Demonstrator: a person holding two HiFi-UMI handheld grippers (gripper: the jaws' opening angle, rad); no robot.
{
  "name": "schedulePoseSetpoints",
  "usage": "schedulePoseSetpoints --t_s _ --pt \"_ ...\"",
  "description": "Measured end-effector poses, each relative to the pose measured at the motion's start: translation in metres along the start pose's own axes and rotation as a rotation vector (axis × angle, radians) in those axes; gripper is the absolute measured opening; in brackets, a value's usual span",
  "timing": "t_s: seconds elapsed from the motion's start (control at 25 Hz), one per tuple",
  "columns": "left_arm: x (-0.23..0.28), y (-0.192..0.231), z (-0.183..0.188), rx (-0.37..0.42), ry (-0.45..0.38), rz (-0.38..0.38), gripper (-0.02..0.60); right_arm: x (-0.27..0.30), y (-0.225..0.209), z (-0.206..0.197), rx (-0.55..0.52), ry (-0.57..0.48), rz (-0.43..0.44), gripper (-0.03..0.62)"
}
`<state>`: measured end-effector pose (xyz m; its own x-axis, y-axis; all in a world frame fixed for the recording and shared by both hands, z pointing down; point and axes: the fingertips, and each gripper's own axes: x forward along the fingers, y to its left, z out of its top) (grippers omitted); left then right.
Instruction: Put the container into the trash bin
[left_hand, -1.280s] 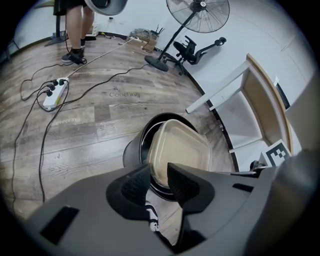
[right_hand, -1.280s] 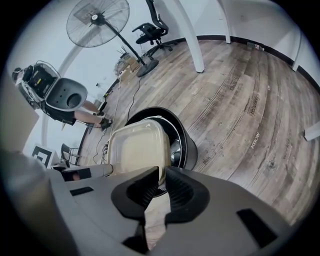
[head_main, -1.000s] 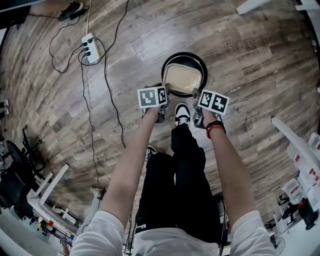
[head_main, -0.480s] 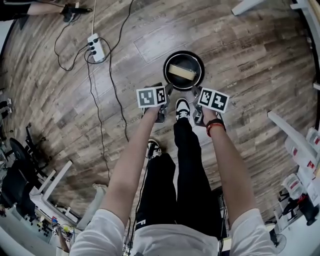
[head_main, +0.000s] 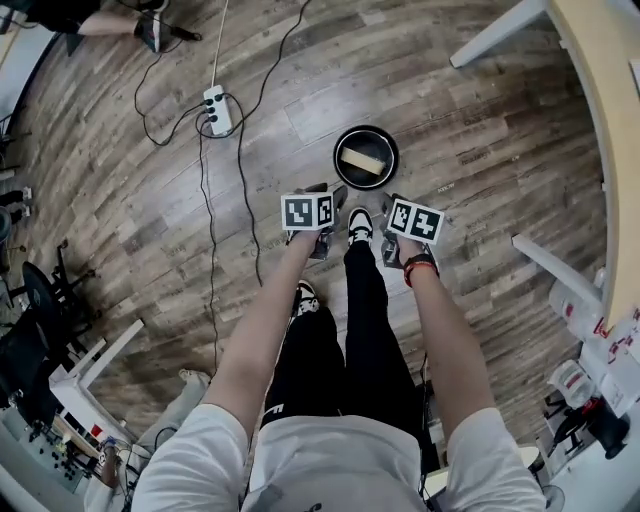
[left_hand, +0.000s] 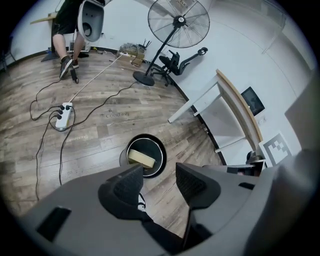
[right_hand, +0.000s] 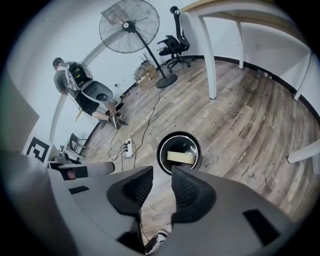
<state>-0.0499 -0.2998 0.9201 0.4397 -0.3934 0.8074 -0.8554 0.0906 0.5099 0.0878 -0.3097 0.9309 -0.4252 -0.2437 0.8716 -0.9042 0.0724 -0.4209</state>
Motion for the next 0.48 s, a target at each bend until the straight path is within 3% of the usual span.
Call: schedulePoseSetpoints --t_s 0.48 --pt "-0.175 -0.076 -0.004 0.099 -0.090 -0.008 0.213 -0.167 0.098 -0.003 -0.133 -0.132 0.039 0.127"
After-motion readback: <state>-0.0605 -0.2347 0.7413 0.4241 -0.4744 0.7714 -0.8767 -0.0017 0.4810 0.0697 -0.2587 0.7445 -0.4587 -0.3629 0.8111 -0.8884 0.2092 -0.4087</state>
